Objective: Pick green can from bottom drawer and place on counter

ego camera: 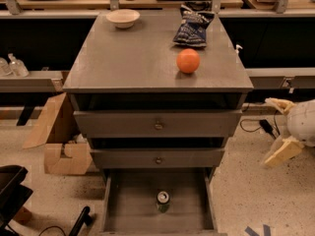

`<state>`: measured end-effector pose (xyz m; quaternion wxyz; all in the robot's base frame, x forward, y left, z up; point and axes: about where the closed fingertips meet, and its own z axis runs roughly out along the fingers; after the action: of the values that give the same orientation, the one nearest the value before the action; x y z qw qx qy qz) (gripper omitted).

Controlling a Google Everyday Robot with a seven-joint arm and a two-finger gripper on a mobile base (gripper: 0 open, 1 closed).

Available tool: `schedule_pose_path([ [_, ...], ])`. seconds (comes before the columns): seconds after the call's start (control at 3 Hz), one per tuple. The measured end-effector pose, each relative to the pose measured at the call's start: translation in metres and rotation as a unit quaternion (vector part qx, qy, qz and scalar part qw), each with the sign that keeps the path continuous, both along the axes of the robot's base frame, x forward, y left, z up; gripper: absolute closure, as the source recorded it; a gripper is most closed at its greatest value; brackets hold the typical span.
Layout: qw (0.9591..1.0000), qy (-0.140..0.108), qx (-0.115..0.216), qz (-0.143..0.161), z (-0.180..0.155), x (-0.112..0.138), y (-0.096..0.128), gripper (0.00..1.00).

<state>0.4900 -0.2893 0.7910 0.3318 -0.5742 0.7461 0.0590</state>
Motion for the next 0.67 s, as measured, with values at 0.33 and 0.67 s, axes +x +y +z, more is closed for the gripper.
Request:
schedule_pose_path([
  [0.33, 0.9986, -0.047, 0.026, 0.005, -0.0425, 0.0089, -0.0234, 0.0],
  [0.67, 0.9986, -0.047, 0.026, 0.005, -0.0425, 0.0089, -0.0234, 0.0],
])
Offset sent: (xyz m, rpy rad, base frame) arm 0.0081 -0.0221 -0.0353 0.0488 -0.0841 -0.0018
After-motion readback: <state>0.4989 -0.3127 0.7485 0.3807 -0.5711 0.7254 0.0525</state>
